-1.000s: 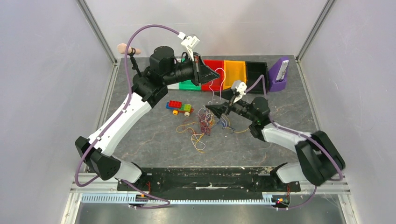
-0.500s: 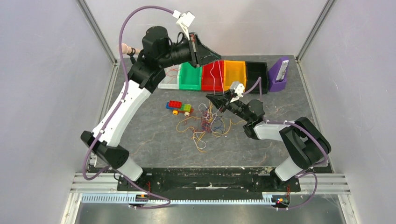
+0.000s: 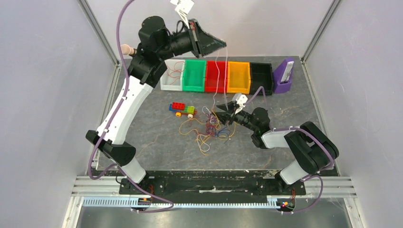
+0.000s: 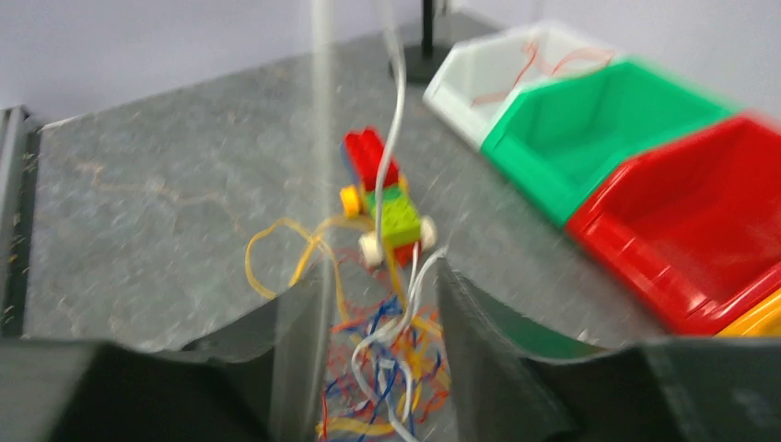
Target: Untangle the cables
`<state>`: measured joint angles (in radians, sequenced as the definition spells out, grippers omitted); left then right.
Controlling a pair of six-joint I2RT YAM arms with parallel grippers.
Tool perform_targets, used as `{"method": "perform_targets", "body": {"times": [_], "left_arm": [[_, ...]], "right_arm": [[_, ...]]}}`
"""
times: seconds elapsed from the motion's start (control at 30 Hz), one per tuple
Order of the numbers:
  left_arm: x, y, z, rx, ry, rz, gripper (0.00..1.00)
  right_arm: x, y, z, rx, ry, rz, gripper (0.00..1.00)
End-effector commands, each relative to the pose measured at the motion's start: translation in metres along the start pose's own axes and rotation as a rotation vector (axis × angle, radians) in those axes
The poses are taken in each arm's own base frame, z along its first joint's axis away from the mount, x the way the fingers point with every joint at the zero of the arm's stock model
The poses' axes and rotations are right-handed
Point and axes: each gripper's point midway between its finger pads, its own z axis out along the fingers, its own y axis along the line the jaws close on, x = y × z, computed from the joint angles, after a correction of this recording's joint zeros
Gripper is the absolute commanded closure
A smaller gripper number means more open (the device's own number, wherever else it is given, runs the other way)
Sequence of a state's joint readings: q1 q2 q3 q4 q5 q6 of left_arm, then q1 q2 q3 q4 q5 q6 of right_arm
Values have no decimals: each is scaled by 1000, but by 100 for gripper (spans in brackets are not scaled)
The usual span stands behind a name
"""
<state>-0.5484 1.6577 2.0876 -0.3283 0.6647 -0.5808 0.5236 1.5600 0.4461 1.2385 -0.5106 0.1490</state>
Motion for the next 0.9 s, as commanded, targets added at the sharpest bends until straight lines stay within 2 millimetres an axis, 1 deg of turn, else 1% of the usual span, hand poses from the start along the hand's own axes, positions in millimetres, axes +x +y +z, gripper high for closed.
{"method": "perform_targets", "body": {"times": [0.0, 0.03, 0.1, 0.13, 0.2, 0.27, 0.37, 0.43, 0.5, 0.57, 0.63, 0.67, 0.7, 0.77, 0.8, 0.87], "left_arm": [[-116, -114, -63, 194, -402, 334, 98], [-117, -116, -64, 199, -402, 340, 98], [-117, -118, -65, 203, -402, 357, 98], [-118, -119, -65, 202, -405, 367, 98], [-122, -124, -68, 207, -418, 391, 98], [-127, -129, -70, 213, -432, 411, 98], [-134, -136, -74, 220, -451, 427, 98], [-136, -138, -75, 221, -459, 431, 98], [-138, -138, -75, 217, -468, 439, 98], [-141, -139, -76, 215, -480, 446, 98], [-146, -139, -77, 206, -499, 458, 98], [-148, -139, -77, 202, -505, 471, 98], [-151, -138, -78, 188, -517, 485, 98], [-158, -131, -79, 136, -551, 508, 98], [-161, -126, -79, 101, -559, 523, 98], [-171, -121, -84, 48, -602, 556, 98]], "right_arm": [[56, 15, -16, -53, 199, 86, 46], [54, 15, -14, -60, 194, 88, 42], [48, 15, -9, -72, 178, 82, 29], [44, 13, -6, -73, 170, 77, 27], [39, 7, 3, -60, 157, 72, 26], [39, 2, 11, -56, 162, 78, 26], [43, -1, 16, -51, 168, 96, 27], [45, -1, 19, -61, 166, 112, 30], [46, 1, 22, -69, 164, 129, 37], [52, 3, 24, -82, 175, 153, 50], [61, 5, 24, -93, 200, 170, 69], [65, 8, 24, -109, 209, 175, 86], [70, 10, 21, -117, 224, 175, 99], [80, 11, 15, -118, 262, 163, 100], [89, 12, 9, -117, 302, 161, 100], [106, 13, -6, -112, 381, 158, 100]]}}
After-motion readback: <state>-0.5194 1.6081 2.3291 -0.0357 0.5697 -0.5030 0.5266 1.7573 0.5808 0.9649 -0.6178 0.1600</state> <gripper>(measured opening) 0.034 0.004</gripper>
